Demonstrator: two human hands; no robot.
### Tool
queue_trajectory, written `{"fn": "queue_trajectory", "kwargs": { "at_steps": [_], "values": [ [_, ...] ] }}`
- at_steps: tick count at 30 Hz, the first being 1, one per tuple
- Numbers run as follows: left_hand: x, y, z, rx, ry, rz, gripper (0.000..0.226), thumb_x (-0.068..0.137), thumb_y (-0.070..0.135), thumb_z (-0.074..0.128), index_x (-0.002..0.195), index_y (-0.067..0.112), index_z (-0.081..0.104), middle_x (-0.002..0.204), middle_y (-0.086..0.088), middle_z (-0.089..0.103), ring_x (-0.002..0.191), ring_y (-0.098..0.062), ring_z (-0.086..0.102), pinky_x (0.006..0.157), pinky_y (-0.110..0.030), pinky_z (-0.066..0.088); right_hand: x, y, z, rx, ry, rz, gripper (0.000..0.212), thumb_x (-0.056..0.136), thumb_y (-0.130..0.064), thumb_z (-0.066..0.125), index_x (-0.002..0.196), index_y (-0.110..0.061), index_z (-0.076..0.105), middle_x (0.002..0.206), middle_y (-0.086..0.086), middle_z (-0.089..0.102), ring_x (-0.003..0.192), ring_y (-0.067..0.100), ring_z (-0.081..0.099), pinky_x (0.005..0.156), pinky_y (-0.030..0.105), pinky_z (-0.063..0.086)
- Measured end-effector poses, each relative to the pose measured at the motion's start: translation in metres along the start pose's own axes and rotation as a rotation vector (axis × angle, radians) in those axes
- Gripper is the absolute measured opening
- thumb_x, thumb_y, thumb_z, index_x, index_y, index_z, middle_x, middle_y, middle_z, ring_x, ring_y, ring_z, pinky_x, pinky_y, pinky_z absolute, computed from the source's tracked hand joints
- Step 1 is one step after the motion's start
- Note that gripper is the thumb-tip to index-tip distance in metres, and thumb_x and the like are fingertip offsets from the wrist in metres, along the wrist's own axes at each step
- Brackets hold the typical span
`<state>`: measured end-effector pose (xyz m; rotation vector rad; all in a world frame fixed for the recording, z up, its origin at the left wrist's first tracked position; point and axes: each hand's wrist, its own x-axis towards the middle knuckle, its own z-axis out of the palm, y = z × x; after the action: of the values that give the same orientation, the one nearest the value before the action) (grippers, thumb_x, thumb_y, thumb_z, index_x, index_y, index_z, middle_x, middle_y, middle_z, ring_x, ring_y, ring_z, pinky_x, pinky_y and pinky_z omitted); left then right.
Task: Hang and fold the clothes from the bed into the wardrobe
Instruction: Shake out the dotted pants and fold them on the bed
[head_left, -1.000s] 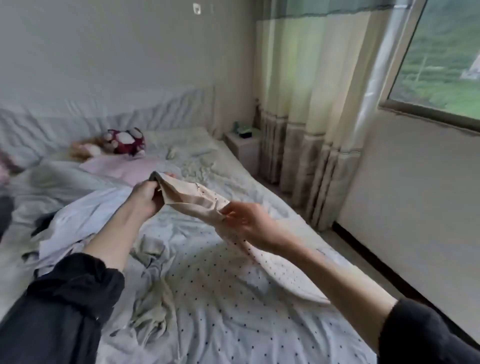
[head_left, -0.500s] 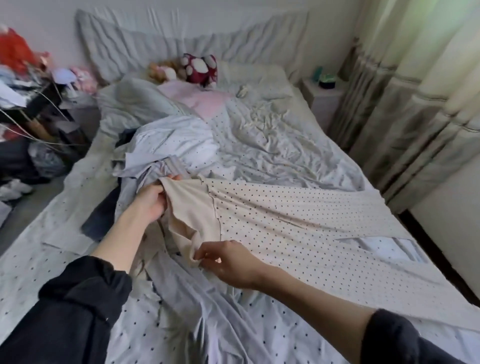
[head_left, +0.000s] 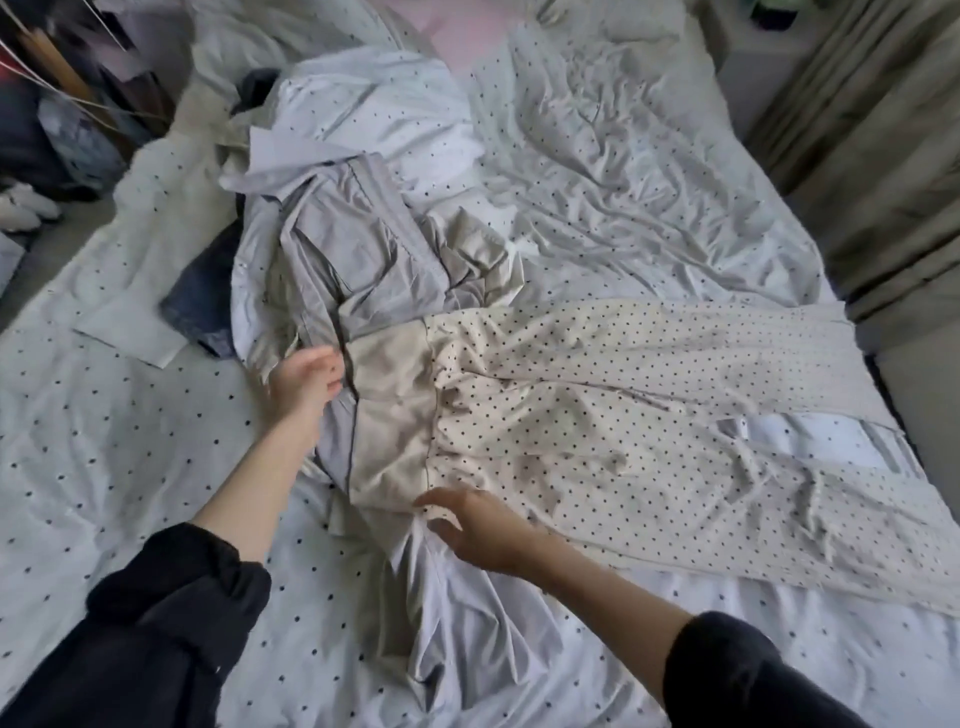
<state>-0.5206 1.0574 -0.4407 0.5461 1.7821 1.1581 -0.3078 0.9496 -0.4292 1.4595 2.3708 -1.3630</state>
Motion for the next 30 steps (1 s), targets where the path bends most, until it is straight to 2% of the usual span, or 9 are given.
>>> {"fn": "queue_trajectory", "kwargs": {
  "at_steps": [3,8,11,13,16,18,23,26,30],
  "values": [
    [-0.030,-0.029,0.016,0.295,0.005,0.247,0.021,0.088,-0.007,0.050,0.102,0.001,0.064,0.096,-0.012,0.069,0.084,-0.024,0.060,0.078,-0.025,0.047,-0.017,0.033,-0.005,0.044,0.164,0.090,0.033,0.096,-0.012,0.045,0.126,-0.017,0.058,0.131,0.004,0.058,0.120,0.025,0.053,0.099,0.036,0.042],
    [-0.113,-0.074,0.063,0.671,-0.419,0.487,0.018,0.091,0.001,0.054,0.102,0.009,0.065,0.100,-0.001,0.065,0.086,-0.012,0.059,0.080,-0.025,0.050,-0.063,0.096,-0.007,-0.136,0.347,0.261,0.033,0.095,-0.016,0.047,0.127,-0.016,0.056,0.127,0.003,0.057,0.118,0.025,0.050,0.095,0.034,0.040],
    [-0.152,-0.109,0.090,0.965,-0.685,0.609,0.023,0.091,0.011,0.056,0.113,0.016,0.063,0.110,0.002,0.059,0.098,-0.011,0.053,0.086,-0.018,0.041,-0.099,0.140,0.000,-0.251,0.306,0.369,0.036,0.095,-0.022,0.051,0.130,-0.016,0.051,0.130,0.004,0.051,0.119,0.026,0.047,0.097,0.037,0.037],
    [-0.173,-0.130,0.107,1.164,-0.749,0.708,0.030,0.085,0.016,0.066,0.114,0.022,0.064,0.110,0.002,0.057,0.105,-0.016,0.051,0.092,-0.030,0.042,-0.120,0.172,0.003,-0.338,0.256,0.439,0.039,0.090,-0.025,0.058,0.128,-0.015,0.052,0.125,0.005,0.052,0.115,0.027,0.049,0.093,0.039,0.040],
    [-0.187,-0.151,0.127,1.284,-0.677,0.824,0.037,0.060,0.016,0.086,0.093,0.024,0.071,0.088,0.000,0.058,0.082,-0.021,0.057,0.070,-0.038,0.050,-0.144,0.219,0.005,-0.478,0.251,0.474,0.049,0.055,-0.020,0.087,0.099,-0.014,0.067,0.093,0.006,0.062,0.082,0.028,0.063,0.064,0.042,0.050],
    [-0.188,-0.158,0.141,1.322,-0.620,0.901,0.031,0.056,0.016,0.088,0.079,0.022,0.070,0.078,0.003,0.057,0.073,-0.021,0.056,0.061,-0.036,0.049,-0.157,0.249,-0.001,-0.548,0.294,0.483,0.053,0.035,-0.006,0.089,0.084,-0.012,0.069,0.079,0.007,0.062,0.066,0.028,0.062,0.053,0.040,0.050],
    [-0.202,-0.157,0.164,1.611,-0.579,0.654,0.011,0.087,0.019,0.063,0.086,0.031,0.063,0.095,0.009,0.062,0.094,-0.016,0.056,0.080,-0.031,0.041,-0.188,0.304,-0.015,-0.533,0.222,0.398,0.039,0.040,0.007,0.082,0.071,-0.008,0.065,0.067,0.009,0.060,0.061,0.030,0.062,0.048,0.037,0.047],
    [-0.218,-0.155,0.174,1.794,-0.567,0.503,0.020,0.092,0.014,0.053,0.084,0.032,0.057,0.098,0.007,0.062,0.092,-0.014,0.057,0.079,-0.026,0.041,-0.205,0.311,-0.019,-0.423,0.061,0.294,0.021,0.085,-0.008,0.060,0.106,-0.008,0.060,0.103,0.010,0.062,0.100,0.030,0.059,0.076,0.036,0.045],
    [-0.229,-0.149,0.194,1.688,-0.474,0.493,0.019,0.092,0.018,0.048,0.095,0.027,0.065,0.105,0.006,0.061,0.098,-0.017,0.056,0.082,-0.031,0.041,-0.215,0.329,-0.037,-0.331,0.066,0.228,0.035,0.098,-0.030,0.046,0.129,-0.016,0.052,0.129,0.005,0.053,0.122,0.024,0.047,0.096,0.035,0.037]
  ]
}}
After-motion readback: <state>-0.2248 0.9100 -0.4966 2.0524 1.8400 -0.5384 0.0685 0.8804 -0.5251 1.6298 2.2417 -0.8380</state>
